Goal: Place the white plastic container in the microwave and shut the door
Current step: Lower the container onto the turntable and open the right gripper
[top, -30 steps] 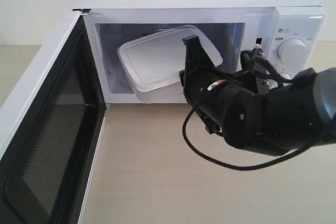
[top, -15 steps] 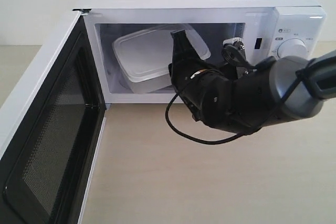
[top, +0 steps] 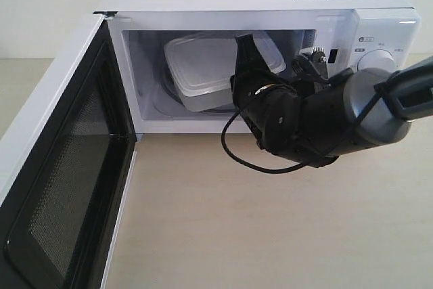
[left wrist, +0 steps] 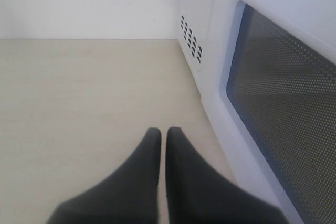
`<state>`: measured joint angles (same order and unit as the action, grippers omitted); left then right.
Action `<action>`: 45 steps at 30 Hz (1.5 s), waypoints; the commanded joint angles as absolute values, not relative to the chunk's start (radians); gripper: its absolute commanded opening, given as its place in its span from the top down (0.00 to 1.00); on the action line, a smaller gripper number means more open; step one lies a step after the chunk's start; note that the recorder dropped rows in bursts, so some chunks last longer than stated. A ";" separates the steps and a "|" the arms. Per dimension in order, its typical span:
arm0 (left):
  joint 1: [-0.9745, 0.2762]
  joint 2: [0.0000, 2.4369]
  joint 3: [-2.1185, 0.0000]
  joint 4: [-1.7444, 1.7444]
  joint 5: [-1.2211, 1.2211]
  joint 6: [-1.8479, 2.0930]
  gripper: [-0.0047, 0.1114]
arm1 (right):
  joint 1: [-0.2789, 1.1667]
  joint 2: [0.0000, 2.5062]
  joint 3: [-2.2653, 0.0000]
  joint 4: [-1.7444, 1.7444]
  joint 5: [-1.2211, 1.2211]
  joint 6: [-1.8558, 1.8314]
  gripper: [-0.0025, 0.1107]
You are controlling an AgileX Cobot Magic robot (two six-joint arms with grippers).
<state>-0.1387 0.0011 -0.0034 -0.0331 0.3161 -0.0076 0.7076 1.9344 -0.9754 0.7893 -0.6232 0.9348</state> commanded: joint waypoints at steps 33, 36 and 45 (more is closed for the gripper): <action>-0.134 0.000 0.000 -0.034 0.315 -0.007 0.92 | 0.678 1.966 -1.080 0.771 -0.619 0.873 0.74; -0.134 0.000 0.000 -0.034 0.315 -0.007 0.92 | 0.678 1.966 -1.078 0.754 -0.608 0.856 0.74; -0.134 0.000 0.000 -0.034 0.315 -0.007 0.92 | 0.684 1.928 -0.987 0.592 -0.542 0.766 0.74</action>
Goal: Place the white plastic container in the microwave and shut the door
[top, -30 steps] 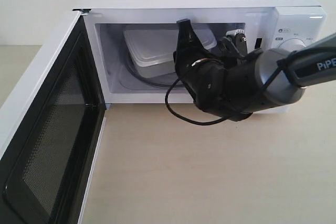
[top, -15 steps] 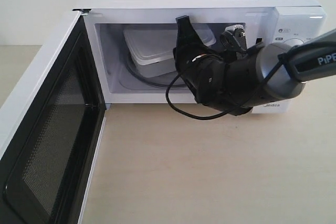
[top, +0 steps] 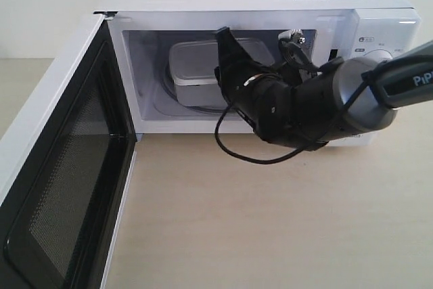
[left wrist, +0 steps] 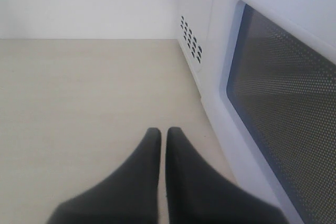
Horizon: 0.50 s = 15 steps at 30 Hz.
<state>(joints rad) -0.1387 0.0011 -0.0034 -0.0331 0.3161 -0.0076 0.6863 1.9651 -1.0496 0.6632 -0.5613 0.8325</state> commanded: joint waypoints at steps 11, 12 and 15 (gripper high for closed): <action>-0.134 0.000 0.000 -0.034 0.315 -0.007 0.92 | 0.685 1.846 -0.884 0.283 -0.458 0.138 0.77; -0.134 0.000 0.000 -0.034 0.315 -0.007 0.92 | 0.685 1.849 -0.884 0.279 -0.458 0.044 0.80; -0.134 0.000 0.000 -0.034 0.315 -0.007 0.92 | 0.685 1.873 -0.886 0.281 -0.483 -0.066 0.99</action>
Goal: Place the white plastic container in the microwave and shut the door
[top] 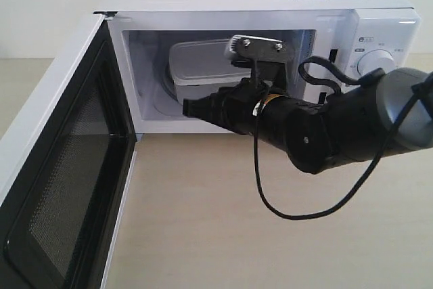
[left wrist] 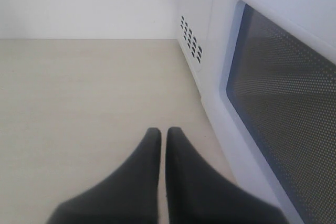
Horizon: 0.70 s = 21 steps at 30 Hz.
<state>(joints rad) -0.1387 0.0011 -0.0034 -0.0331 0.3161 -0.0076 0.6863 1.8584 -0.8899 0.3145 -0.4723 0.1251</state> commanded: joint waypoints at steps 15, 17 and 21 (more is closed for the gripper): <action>-0.134 0.000 0.000 -0.034 0.315 -0.007 0.92 | 0.685 2.068 -1.004 0.294 -0.746 -0.065 0.98; -0.134 0.000 0.000 -0.034 0.315 -0.007 0.92 | 0.685 2.088 -1.040 0.335 -0.717 -0.070 0.98; -0.134 0.000 0.000 -0.034 0.315 -0.007 0.92 | 0.683 2.117 -1.090 0.351 -0.712 -0.081 0.98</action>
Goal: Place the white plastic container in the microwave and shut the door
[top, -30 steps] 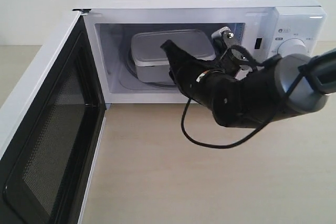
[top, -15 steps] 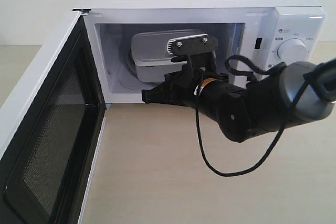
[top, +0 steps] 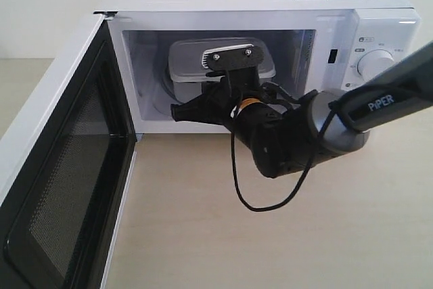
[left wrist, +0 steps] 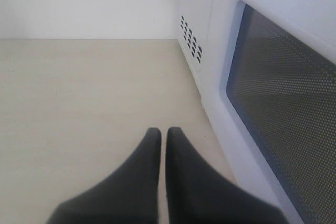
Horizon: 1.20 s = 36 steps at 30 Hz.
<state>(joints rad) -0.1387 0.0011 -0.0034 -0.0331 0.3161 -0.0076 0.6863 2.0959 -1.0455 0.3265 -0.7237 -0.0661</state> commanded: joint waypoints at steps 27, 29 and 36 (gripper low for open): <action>-0.134 0.000 0.000 -0.034 0.315 -0.007 0.92 | 0.763 1.878 -0.924 0.405 -0.569 -0.121 0.98; -0.134 0.000 0.000 -0.034 0.315 -0.007 0.92 | 0.767 1.816 -0.865 0.417 -0.561 -0.121 0.98; -0.134 0.000 0.000 -0.034 0.315 -0.007 0.92 | 0.767 1.598 -0.689 0.510 -0.341 -0.210 0.98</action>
